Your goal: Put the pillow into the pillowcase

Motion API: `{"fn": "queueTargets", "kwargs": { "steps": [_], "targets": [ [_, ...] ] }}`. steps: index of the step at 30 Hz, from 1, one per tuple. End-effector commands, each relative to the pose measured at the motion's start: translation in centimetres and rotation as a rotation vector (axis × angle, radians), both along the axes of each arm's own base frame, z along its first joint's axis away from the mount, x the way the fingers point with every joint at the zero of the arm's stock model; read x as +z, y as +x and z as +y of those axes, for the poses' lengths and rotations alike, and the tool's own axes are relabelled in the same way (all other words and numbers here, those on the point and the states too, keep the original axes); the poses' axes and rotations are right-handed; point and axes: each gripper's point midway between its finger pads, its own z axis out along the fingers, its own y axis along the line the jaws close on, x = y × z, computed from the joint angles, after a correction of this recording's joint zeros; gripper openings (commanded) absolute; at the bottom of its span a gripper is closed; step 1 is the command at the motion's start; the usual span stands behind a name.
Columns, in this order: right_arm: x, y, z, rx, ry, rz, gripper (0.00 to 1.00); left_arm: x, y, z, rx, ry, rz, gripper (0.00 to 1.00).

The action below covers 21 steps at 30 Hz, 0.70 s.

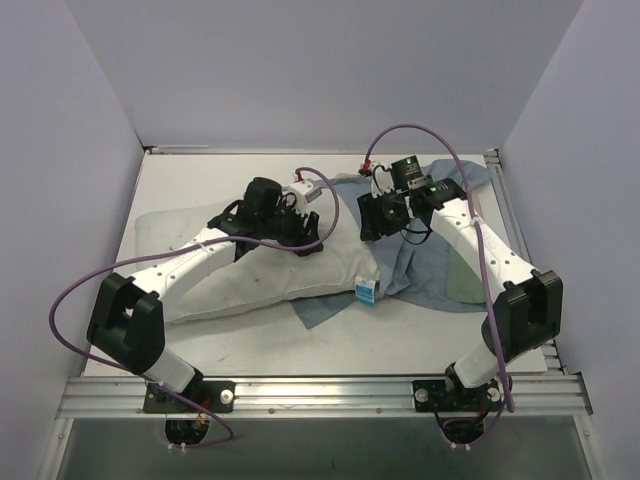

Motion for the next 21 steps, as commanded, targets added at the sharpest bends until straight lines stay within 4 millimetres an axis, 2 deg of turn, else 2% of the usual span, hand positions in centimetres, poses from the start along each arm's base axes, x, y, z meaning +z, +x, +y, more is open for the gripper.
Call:
{"fn": "queueTargets", "kwargs": {
  "steps": [1,4,7,10,11,12,17,20,21],
  "targets": [
    [0.1,-0.1,0.7,0.016,-0.011,0.017,0.39,1.3,1.7,0.6,0.024,0.011,-0.064,0.64],
    [-1.2,0.8,0.2,0.007,-0.070,0.022,0.37,0.9,1.8,0.7,0.031,0.020,-0.059,0.64],
    [-2.1,1.2,-0.1,0.007,-0.101,0.048,0.31,0.4,1.9,0.7,0.034,0.026,-0.052,0.64],
    [-2.3,1.7,-0.1,0.002,-0.103,0.057,0.18,0.2,2.0,0.6,0.034,0.028,-0.049,0.64],
    [-1.9,1.9,0.2,-0.001,-0.090,0.049,0.11,0.2,2.0,0.7,0.034,0.028,-0.048,0.63],
    [-1.5,2.0,0.4,0.001,-0.080,0.045,0.10,0.4,2.1,0.6,0.034,0.023,-0.057,0.63],
    [1.1,2.1,1.8,0.017,-0.011,0.016,0.10,0.1,1.9,0.4,0.025,0.011,-0.049,0.60],
    [1.6,2.2,2.2,0.026,-0.001,0.010,0.00,-0.1,2.0,0.2,0.023,0.004,-0.047,0.55],
    [1.5,2.3,2.3,0.025,0.001,0.014,0.00,-0.2,1.9,0.2,0.020,0.002,-0.047,0.52]
  ]
}}
